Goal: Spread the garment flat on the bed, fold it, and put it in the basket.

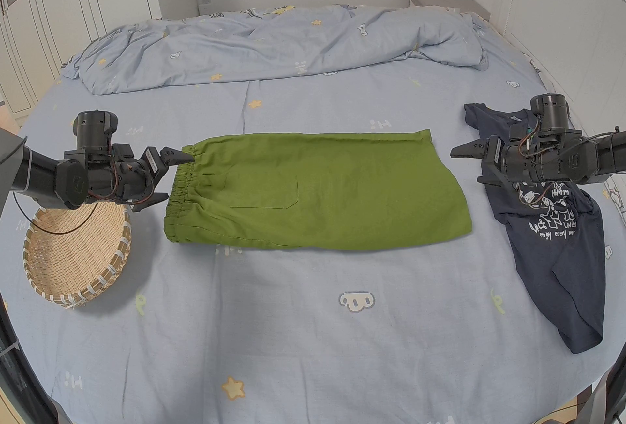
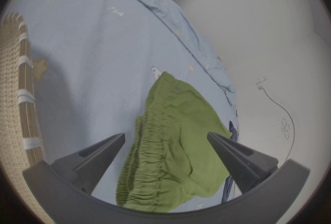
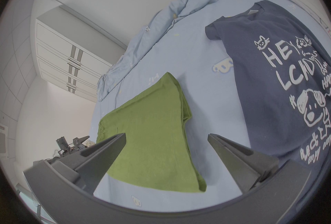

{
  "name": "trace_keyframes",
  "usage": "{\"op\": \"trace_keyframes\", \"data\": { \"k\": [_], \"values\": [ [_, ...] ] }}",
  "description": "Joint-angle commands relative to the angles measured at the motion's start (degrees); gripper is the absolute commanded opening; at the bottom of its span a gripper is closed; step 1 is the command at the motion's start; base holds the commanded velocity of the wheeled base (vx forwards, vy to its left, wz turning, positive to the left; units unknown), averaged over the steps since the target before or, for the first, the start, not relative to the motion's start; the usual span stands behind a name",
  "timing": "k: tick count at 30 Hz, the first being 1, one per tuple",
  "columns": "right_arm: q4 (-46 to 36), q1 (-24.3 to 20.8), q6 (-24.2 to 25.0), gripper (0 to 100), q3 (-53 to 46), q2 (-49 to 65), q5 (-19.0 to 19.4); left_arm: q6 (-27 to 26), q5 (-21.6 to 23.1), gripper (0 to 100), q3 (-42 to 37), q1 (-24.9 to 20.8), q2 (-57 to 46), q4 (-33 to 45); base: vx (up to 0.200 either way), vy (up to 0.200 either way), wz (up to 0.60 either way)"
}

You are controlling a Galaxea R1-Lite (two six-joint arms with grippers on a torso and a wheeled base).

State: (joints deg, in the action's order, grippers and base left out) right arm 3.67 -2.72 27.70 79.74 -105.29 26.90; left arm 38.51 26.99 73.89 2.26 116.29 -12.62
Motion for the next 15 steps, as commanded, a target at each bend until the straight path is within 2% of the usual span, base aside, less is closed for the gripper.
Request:
{"op": "trace_keyframes", "data": {
  "k": [1,6,10,15],
  "values": [
    [-0.07,0.08,-0.01,100,-2.83,3.60,0.34,-0.01,0.17,100,-1.20,0.91,1.66,0.22,0.000,0.000,0.00],
    [-0.07,-0.18,-0.54,100,-3.01,3.86,0.34,0.16,0.34,100,-8.23,1.26,-3.61,2.16,0.000,0.000,0.00],
    [-0.15,-0.53,-0.54,100,-3.36,4.04,0.34,-0.10,0.70,100,-12.10,0.47,-3.52,2.25,0.000,0.000,0.00],
    [0.02,-0.71,-0.54,100,-4.33,4.48,0.34,0.16,0.70,100,-12.36,-1.29,-0.80,2.07,0.000,0.000,0.00]
  ]
}}
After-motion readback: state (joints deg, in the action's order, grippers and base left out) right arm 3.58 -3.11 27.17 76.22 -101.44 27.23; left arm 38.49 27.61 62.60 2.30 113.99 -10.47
